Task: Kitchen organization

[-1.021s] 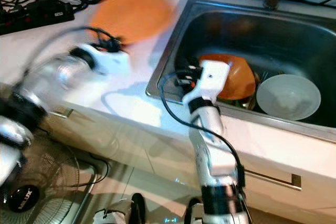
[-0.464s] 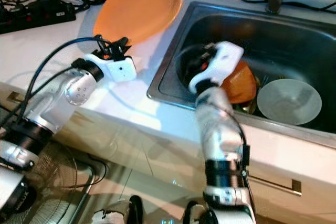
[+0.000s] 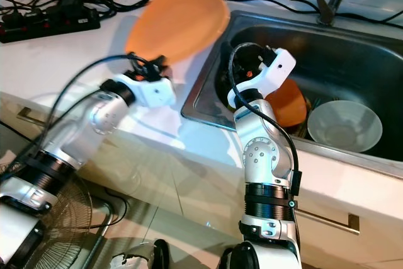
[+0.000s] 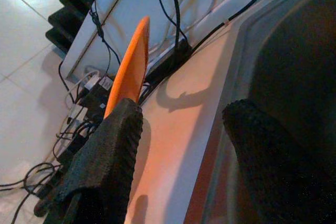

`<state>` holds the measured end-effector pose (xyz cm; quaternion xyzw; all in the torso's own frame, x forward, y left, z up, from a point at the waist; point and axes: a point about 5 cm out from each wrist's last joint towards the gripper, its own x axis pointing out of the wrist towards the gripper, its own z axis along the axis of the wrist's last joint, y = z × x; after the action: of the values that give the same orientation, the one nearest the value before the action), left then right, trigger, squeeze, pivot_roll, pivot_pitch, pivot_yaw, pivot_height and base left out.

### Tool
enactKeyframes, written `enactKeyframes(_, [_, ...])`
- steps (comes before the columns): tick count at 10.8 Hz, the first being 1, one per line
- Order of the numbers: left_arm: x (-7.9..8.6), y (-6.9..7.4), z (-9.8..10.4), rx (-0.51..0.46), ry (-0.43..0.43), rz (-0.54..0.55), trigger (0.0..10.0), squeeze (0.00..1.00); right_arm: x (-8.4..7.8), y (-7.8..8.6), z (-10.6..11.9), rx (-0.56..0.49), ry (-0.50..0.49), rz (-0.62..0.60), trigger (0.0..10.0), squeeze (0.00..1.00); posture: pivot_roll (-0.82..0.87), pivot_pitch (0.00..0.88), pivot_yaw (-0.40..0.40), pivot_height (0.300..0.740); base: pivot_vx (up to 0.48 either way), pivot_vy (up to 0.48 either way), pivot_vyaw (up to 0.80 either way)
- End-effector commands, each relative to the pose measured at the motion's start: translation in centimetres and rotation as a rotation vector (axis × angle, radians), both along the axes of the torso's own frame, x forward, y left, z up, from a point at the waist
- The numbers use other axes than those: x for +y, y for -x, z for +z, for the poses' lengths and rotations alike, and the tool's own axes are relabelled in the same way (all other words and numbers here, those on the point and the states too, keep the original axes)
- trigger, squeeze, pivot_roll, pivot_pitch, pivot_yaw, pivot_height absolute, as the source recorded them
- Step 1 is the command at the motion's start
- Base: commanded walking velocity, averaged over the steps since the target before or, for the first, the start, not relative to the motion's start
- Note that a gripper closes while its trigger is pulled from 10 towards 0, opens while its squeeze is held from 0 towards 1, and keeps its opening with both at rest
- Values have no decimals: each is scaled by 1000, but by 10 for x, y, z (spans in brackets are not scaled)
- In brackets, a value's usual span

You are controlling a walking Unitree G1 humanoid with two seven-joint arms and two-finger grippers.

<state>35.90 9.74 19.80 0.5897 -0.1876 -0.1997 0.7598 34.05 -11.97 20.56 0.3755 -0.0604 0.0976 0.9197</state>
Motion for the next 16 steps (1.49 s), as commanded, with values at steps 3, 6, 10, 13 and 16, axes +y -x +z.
enactKeyframes(3, [-13, 11, -30, 127, -53, -51, 10000, 0, 3, 0, 11, -8, -112, 32, 10000, 0, 19, 96, 38, 740, 0, 0, 0])
enactKeyframes(6, [-14, 11, -33, 144, -63, -37, 10000, 0, 4, 3, 15, -21, -151, 48, 10000, 0, 15, 88, 41, 740, 0, 0, 0])
enactKeyframes(10, [-7, 6, -28, 122, -59, 16, 10000, 0, 3, 3, 14, -11, -159, 48, 10000, 0, 22, 84, 43, 740, 0, 0, 0])
enactKeyframes(13, [-6, 6, -25, 111, -83, -5, 10000, 0, 3, 3, 13, -9, -164, 44, 10000, 0, 22, 87, 46, 740, 0, 0, 0])
enactKeyframes(16, [-10, 10, -24, 101, -78, -54, 10000, 0, 6, 2, 11, -1, -172, 56, 10000, 0, 36, 91, 44, 740, 0, 0, 0])
